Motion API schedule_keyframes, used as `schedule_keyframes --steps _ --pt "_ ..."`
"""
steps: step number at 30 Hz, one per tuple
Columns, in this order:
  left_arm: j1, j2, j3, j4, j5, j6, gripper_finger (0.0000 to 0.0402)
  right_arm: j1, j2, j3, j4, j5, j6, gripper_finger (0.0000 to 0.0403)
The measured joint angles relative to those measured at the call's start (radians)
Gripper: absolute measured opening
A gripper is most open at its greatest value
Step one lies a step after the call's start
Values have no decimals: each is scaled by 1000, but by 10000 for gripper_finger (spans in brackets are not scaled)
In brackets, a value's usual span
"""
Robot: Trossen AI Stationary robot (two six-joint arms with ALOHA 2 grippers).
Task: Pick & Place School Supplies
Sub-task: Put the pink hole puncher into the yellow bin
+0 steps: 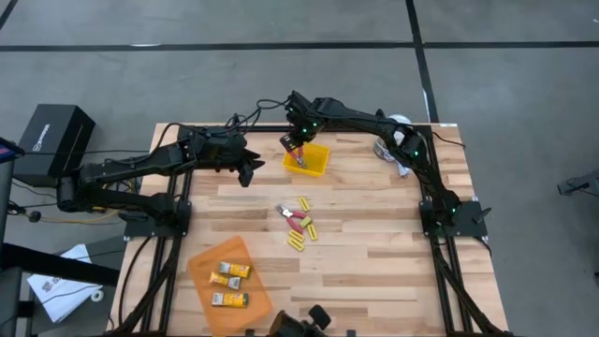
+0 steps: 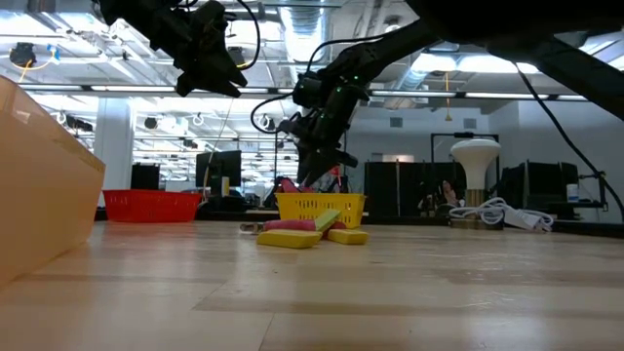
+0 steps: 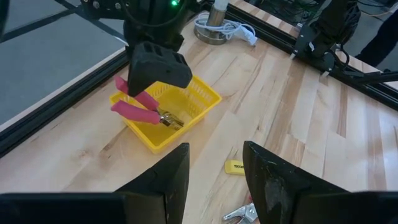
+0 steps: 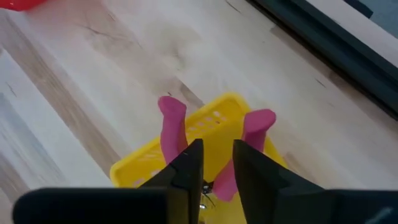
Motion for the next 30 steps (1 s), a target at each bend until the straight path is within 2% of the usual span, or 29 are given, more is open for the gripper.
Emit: schedule_keyframes --steps 4,14,26,30 --pt "0 0 0 0 0 0 144 0 0 18 1 -29 -4 79" --pt "0 0 0 0 0 0 144 -9 0 63 -19 -24 -14 129" --pt "0 0 0 0 0 0 144 -11 13 29 -46 1 -34 114" --pt "0 0 0 0 0 0 144 -19 10 18 -52 1 -34 129"
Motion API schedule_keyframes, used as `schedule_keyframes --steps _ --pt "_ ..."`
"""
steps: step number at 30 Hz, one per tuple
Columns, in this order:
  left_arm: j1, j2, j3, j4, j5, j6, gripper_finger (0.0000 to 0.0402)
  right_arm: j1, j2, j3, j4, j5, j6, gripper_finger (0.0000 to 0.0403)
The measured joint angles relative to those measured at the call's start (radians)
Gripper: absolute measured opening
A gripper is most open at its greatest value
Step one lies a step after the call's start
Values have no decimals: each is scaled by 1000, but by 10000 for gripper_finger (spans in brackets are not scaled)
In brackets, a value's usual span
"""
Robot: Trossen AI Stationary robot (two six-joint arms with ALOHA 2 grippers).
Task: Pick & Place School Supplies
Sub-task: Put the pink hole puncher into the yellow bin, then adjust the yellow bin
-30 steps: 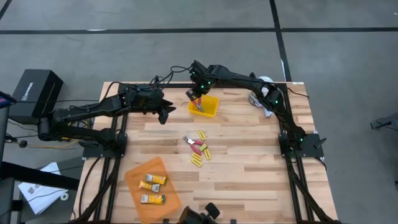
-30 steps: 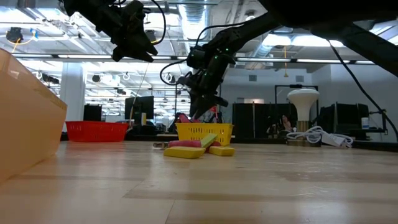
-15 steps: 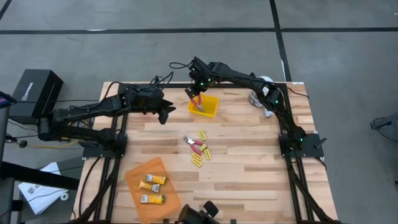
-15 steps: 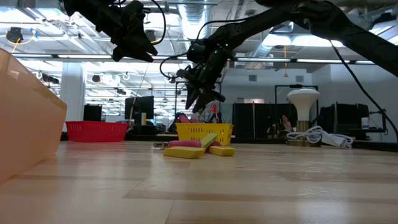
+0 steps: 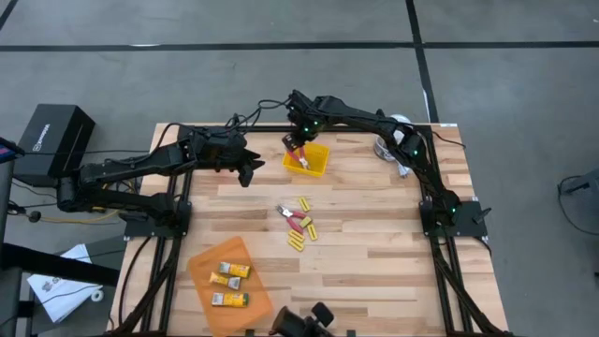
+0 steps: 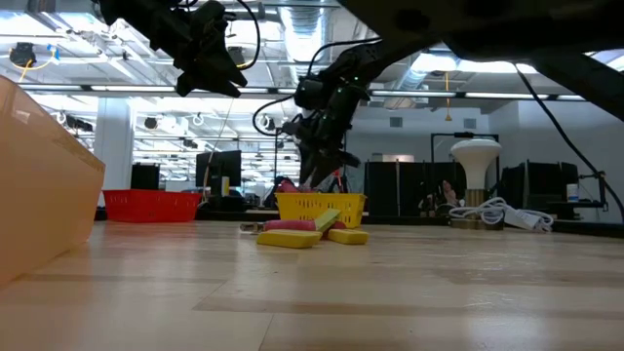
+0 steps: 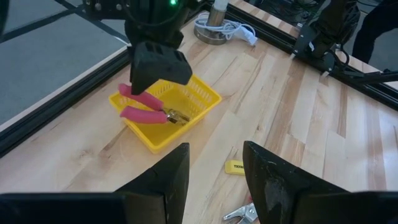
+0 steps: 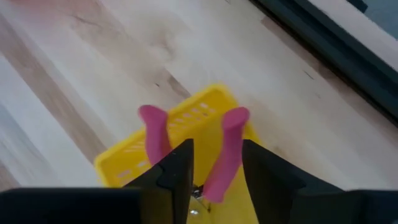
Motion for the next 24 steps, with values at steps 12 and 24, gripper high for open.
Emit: schedule_keyframes --steps 12,24 --pt "0 0 0 0 0 0 144 -10 1 0 -3 1 -31 188" --pt "0 0 0 0 0 0 144 29 1 0 -65 -30 -99 159"
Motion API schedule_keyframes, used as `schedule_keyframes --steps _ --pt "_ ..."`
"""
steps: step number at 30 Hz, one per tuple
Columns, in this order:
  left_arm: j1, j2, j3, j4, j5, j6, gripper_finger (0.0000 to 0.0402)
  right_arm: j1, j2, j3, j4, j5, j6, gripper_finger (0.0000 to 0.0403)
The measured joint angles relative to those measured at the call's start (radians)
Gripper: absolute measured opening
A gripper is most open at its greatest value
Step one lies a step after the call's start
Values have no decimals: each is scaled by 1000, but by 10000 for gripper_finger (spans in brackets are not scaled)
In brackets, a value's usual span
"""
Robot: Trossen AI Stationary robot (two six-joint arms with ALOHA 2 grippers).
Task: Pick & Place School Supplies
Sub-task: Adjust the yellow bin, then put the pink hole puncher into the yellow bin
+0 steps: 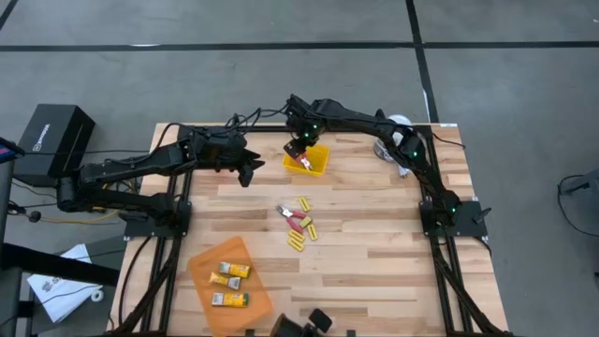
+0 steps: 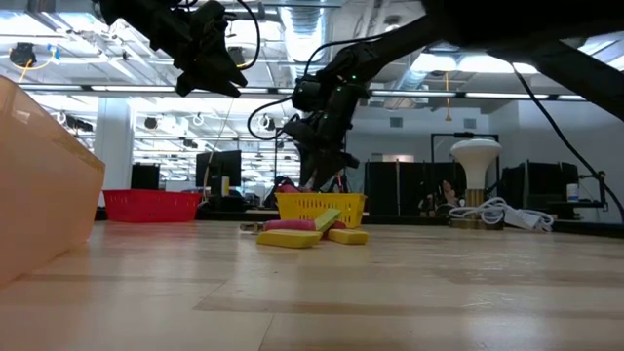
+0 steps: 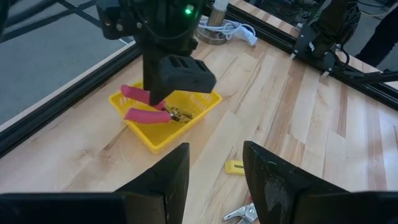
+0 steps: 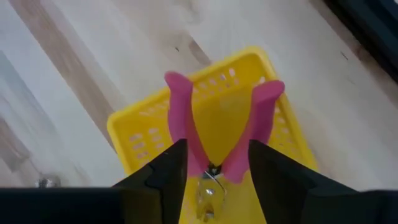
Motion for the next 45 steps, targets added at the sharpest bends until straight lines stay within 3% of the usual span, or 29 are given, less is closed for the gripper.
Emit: schedule_keyframes --steps 14,22,29,37,45 --pt "0 0 0 0 0 0 144 5 -2 -13 -67 6 -24 154" --pt "0 0 -47 -2 3 -23 144 -25 -1 -13 -227 18 -74 121" --pt "0 -1 -69 11 27 -37 144 -56 -1 -21 -360 10 -121 127" --pt "0 -8 -69 34 26 -31 144 -57 -2 -53 -323 4 -120 132" --pt "1 -8 -69 42 26 -16 144 -45 -6 91 -267 -53 -109 139"
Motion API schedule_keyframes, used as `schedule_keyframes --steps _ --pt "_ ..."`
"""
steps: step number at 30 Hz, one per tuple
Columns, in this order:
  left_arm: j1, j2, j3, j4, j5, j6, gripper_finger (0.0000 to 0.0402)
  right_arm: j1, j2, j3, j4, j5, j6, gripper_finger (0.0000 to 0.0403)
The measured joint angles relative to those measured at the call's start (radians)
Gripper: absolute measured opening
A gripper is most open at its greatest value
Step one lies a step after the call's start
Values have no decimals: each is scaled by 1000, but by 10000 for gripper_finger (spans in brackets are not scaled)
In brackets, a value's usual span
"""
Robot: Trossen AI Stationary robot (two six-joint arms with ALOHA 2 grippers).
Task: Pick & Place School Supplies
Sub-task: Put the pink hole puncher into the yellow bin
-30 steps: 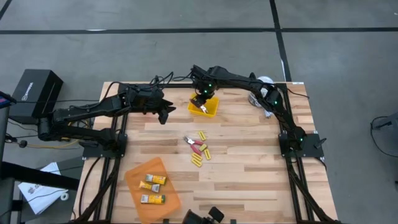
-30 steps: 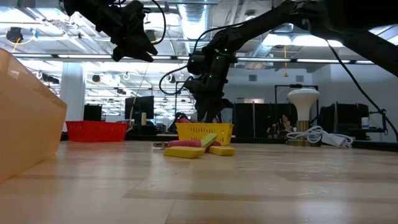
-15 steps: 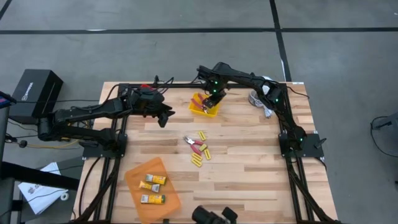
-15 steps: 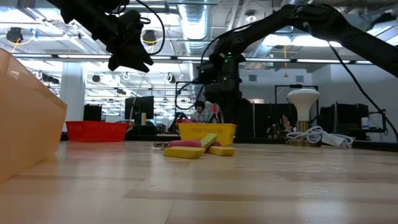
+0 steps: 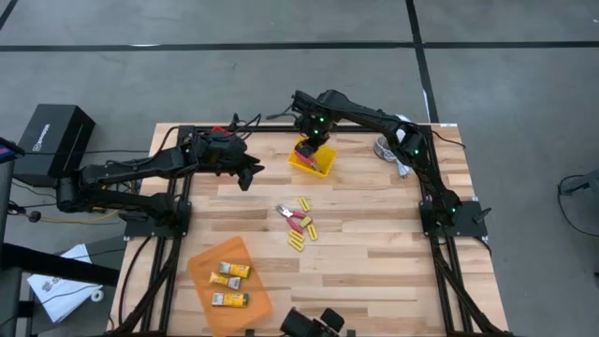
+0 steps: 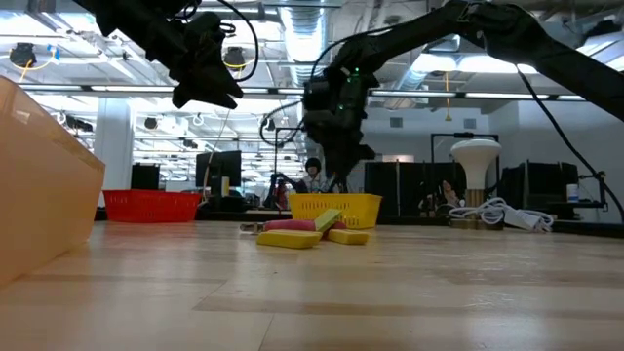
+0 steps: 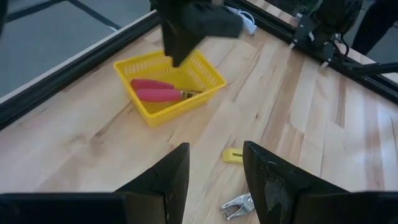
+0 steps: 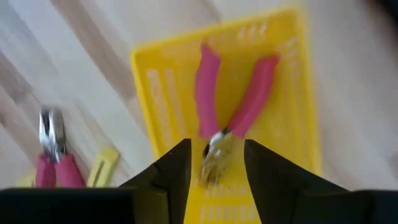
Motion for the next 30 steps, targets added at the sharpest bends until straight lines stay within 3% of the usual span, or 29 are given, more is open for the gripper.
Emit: schedule_keyframes --steps 7,12,16,19,25,30 --pt "0 0 0 11 0 7 144 -9 0 18 35 -32 19 141" --pt "0 0 0 33 4 10 144 11 4 18 63 -128 34 139" --pt "0 0 0 110 154 91 144 64 -24 17 82 -231 27 141" --pt "0 0 0 122 209 112 144 110 -75 17 98 -291 1 143" --pt "0 30 0 76 221 204 144 195 -224 18 198 -306 0 143" --pt "-6 109 0 71 343 228 144 234 -376 18 284 -309 66 147"
